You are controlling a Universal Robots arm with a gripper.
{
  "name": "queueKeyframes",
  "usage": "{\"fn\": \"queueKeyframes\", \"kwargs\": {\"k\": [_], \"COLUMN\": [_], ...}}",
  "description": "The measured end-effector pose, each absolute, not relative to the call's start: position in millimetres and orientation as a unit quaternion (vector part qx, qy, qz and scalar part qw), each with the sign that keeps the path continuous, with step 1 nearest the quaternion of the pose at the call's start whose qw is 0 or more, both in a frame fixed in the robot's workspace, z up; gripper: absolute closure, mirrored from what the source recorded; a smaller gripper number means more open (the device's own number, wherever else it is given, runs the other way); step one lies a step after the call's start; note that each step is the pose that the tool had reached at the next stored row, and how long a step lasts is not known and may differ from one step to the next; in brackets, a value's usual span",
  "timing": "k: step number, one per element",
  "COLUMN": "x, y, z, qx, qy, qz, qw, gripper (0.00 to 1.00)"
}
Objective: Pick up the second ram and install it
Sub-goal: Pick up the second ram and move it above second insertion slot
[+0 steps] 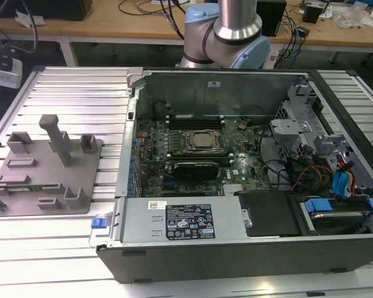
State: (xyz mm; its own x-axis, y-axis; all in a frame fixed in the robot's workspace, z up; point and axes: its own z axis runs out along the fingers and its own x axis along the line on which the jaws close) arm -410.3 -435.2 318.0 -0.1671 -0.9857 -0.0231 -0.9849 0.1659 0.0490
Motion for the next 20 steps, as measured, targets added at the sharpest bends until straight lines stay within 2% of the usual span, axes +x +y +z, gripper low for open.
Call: {"fn": "queueKeyframes", "kwargs": {"k": [4, 20], "x": [-410.3, -410.4], "y": [-435.2, -435.2], "z": [315.8, 297.5], "qx": [0.684, 0.686], "qy": [-0.729, -0.727], "qz": [-0.026, -0.026], "qw": [0.008, 0.008], "gripper": [0.92, 0.92]}}
